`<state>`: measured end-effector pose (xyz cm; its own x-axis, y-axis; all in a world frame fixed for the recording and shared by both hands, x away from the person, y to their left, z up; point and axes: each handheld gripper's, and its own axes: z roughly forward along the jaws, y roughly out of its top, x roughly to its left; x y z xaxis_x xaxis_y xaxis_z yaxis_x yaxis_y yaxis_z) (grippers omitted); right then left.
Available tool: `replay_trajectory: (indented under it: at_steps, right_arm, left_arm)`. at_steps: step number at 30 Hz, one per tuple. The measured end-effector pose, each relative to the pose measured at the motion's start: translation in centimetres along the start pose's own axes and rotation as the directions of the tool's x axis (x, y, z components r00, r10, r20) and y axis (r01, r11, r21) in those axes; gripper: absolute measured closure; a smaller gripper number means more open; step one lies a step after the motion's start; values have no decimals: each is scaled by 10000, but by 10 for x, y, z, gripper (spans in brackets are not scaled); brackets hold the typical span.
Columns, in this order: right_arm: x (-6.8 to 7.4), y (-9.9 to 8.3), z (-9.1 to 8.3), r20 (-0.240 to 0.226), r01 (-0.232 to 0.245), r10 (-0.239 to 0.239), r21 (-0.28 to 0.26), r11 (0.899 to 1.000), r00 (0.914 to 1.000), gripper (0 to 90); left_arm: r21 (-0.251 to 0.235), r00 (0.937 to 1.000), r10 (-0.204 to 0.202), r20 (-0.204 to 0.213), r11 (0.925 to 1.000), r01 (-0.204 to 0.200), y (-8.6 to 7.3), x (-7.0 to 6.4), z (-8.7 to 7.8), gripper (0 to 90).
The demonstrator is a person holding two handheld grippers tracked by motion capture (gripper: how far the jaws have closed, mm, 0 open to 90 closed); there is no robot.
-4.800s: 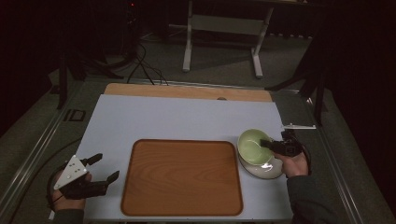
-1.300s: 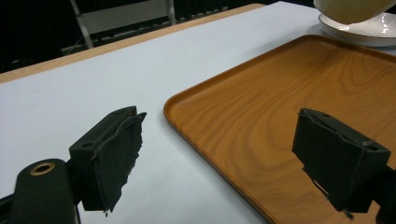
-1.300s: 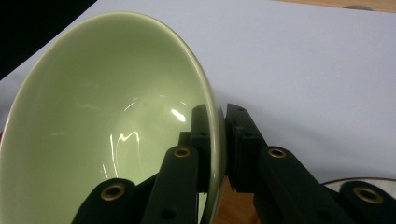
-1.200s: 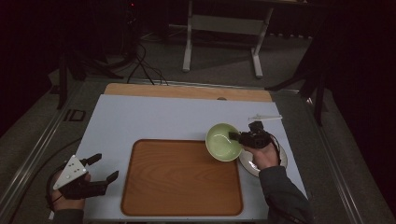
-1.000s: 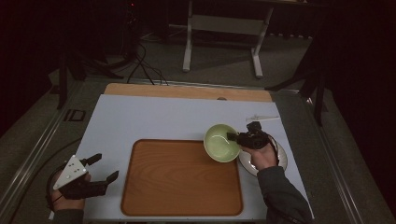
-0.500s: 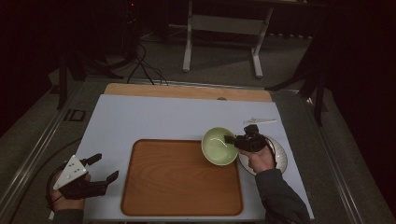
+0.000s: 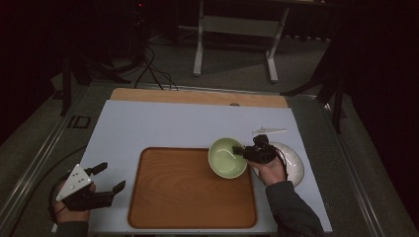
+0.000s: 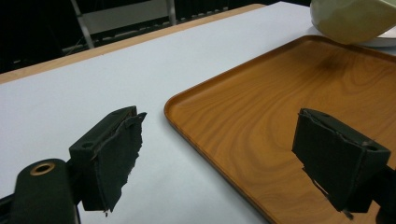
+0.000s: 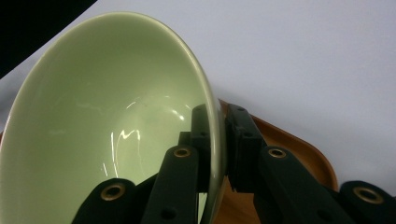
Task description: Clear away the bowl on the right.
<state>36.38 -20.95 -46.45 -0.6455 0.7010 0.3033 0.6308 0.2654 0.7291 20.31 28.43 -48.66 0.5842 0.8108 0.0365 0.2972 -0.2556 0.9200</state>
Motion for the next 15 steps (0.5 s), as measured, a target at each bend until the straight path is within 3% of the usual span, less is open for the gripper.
replay_trajectory:
  at_steps: [15]
  right_arm:
    - [11, -3, 9, -217, 130, -128, 90, 9999, 9997, 825]
  left_arm:
    - [-1, 10000, -5, 2, 10000, 5, 0, 0, 0, 154]
